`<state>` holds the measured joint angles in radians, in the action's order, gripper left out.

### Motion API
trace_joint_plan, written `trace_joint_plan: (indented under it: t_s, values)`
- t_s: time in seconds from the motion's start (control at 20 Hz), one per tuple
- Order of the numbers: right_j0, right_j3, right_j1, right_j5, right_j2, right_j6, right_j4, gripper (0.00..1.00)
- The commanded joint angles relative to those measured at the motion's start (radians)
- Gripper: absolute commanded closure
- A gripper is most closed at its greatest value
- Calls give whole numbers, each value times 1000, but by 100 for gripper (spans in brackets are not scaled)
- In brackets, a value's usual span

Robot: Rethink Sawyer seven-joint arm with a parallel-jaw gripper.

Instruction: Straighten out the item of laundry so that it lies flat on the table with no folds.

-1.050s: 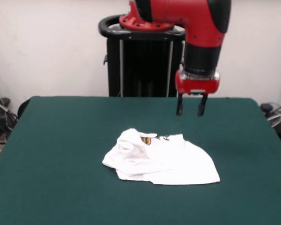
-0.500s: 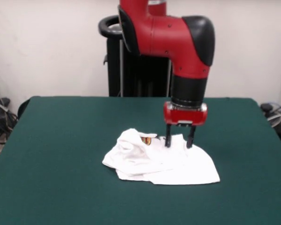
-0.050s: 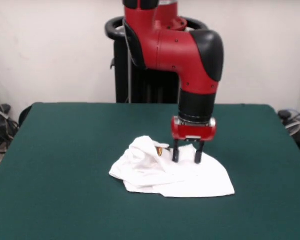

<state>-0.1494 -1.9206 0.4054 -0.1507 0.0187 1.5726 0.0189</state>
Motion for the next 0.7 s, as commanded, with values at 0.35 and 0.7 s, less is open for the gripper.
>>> trace_joint_plan:
  t_s: [0.35,0.7]
  values:
    - [4,216,-258,-72,-51,137,18,100]
    - [133,93,-61,64,53,208,-91,100]
